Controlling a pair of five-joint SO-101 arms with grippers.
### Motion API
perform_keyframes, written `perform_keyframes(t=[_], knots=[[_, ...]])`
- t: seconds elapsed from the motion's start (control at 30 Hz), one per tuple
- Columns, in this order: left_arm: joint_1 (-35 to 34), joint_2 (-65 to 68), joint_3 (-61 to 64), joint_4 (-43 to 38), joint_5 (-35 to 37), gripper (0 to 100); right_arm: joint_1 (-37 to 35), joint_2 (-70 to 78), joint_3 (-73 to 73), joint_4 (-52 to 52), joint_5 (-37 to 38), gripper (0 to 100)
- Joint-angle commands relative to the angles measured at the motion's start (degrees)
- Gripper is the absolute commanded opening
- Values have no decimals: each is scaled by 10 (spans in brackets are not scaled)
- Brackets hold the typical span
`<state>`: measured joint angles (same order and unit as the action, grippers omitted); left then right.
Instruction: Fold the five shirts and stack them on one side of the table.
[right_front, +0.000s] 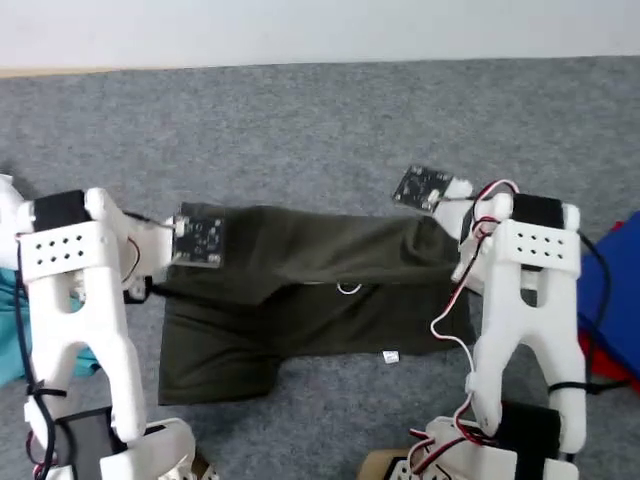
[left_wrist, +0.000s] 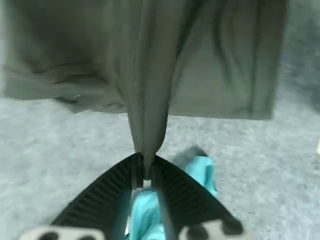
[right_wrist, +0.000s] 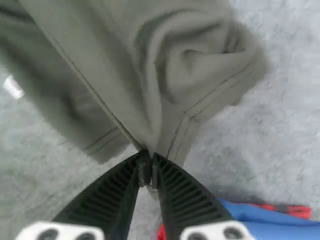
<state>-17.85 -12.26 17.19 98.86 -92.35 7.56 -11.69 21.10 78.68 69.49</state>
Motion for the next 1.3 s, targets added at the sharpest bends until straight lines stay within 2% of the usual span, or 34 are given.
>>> perform_keyframes(t=[0.0, 0.2, 0.67, 0.73, 0.87, 0.97, 1.13, 1.27], knots=[[-18, -10, 27, 18, -40, 2, 7, -28, 23, 15, 11, 9], [-40, -10, 90, 18, -85, 2, 11, -28, 81, 14, 12, 9], [-46, -4, 188, 16, -88, 6, 12, -22, 154, -13, 12, 9], [-47, -4, 190, 16, -88, 33, 12, -24, 158, -15, 12, 13], [-48, -4, 190, 16, -84, 130, 12, -28, 159, -10, 11, 108], [-48, -4, 190, 16, -84, 145, 16, -28, 156, 3, 10, 160], [-48, -5, 188, 16, -86, 145, 16, -32, 111, 65, 10, 167], [-47, -5, 152, 15, -84, 135, 15, -58, 59, 60, 8, 166]])
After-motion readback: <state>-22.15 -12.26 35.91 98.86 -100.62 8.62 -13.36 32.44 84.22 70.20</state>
